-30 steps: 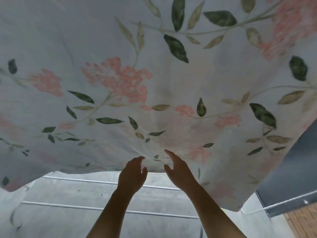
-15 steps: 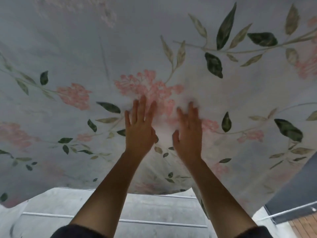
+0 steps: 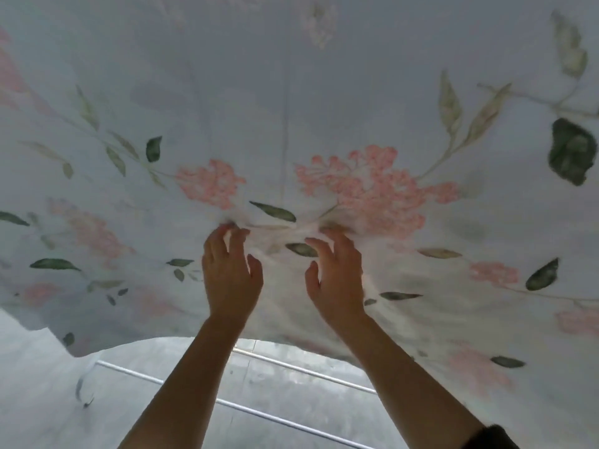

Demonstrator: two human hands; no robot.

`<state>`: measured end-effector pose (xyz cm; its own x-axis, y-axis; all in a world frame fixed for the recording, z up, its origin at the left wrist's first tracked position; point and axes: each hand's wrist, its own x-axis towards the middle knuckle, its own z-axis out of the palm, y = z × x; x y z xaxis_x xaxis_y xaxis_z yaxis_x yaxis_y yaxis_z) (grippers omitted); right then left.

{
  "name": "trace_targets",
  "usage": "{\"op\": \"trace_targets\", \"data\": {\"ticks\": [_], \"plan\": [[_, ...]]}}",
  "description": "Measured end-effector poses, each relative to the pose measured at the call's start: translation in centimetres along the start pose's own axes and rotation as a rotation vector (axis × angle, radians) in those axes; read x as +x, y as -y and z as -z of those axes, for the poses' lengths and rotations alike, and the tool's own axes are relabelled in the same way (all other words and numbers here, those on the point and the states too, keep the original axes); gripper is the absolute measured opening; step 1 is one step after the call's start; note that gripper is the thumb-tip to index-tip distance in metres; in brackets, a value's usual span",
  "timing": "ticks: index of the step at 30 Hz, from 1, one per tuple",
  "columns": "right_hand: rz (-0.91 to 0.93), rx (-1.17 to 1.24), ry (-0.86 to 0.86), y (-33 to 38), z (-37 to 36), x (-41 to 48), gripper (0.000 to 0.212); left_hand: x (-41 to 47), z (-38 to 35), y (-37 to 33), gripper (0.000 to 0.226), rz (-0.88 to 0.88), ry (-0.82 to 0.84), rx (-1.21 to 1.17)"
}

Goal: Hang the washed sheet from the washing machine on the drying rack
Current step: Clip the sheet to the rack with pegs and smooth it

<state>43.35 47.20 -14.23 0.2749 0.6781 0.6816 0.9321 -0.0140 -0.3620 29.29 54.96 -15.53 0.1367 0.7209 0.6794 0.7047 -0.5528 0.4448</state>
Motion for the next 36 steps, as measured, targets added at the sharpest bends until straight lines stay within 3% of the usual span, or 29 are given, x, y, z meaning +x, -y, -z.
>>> {"op": "trace_targets", "data": {"ticks": [1,2,3,5,7,8,9,10,15,19,22,26,28,29,32,33,34,36], "plan": [[0.067,-0.014,-0.077,1.7,-0.5,1.6,0.044,1.5,0.5,1.2,0.046,-0.021,-0.097,0.026],[0.107,-0.054,-0.092,2.4,-1.5,2.5,0.048,2.9,0.9,2.0,0.053,-0.046,-0.092,0.086],[0.131,-0.155,-0.025,2.8,-3.0,3.1,0.053,4.0,0.8,3.5,0.062,-0.065,0.033,0.166],[0.063,-0.409,0.359,2.7,-6.5,2.3,0.059,4.5,-0.4,7.9,0.074,-0.014,0.621,0.260],[-0.230,-0.426,0.895,1.9,-8.5,0.3,0.054,3.0,-1.2,11.3,0.062,0.161,1.284,0.314],[-0.390,-0.363,1.123,2.1,-9.2,-0.8,0.050,2.3,-1.3,13.1,0.058,0.200,1.424,0.328],[-0.459,-0.333,1.219,2.9,-10.0,-1.8,0.048,1.8,-0.8,14.9,0.054,0.192,1.416,0.328],[-0.464,-0.325,1.198,3.8,-10.5,-2.5,0.047,1.4,-0.4,16.3,0.051,0.183,1.328,0.302],[-0.442,-0.201,0.902,10.2,-13.3,-2.7,0.046,2.2,2.9,21.1,0.042,0.029,1.052,0.220],[-0.278,-0.094,0.518,15.8,-15.6,-1.1,0.048,4.2,5.9,23.8,0.043,-0.064,0.682,0.050],[-0.171,-0.093,0.170,18.8,-16.3,0.8,0.049,6.2,7.5,24.2,0.057,-0.073,0.277,-0.059],[0.023,-0.186,-0.019,21.6,-17.0,5.1,0.061,10.6,8.5,24.3,0.065,-0.134,-0.038,-0.031],[-0.001,-0.334,0.055,21.1,-19.0,6.6,0.066,12.6,7.4,25.5,0.070,-0.161,0.071,0.113],[-0.033,-0.428,0.181,20.3,-20.4,7.0,0.068,13.2,6.5,26.6,0.073,-0.165,0.282,0.198],[-0.300,-0.419,0.915,17.3,-24.0,6.4,0.058,13.5,4.5,30.3,0.068,0.072,1.245,0.377],[-0.431,-0.360,1.172,17.0,-24.5,5.9,0.051,13.0,4.4,31.1,0.064,0.153,1.443,0.390],[-0.492,-0.325,1.307,16.9,-25.1,5.5,0.045,12.4,4.8,32.1,0.058,0.185,1.480,0.400],[-0.418,-0.311,1.211,17.8,-25.9,4.7,0.041,11.3,5.4,34.1,0.045,0.207,1.238,0.357]]}}
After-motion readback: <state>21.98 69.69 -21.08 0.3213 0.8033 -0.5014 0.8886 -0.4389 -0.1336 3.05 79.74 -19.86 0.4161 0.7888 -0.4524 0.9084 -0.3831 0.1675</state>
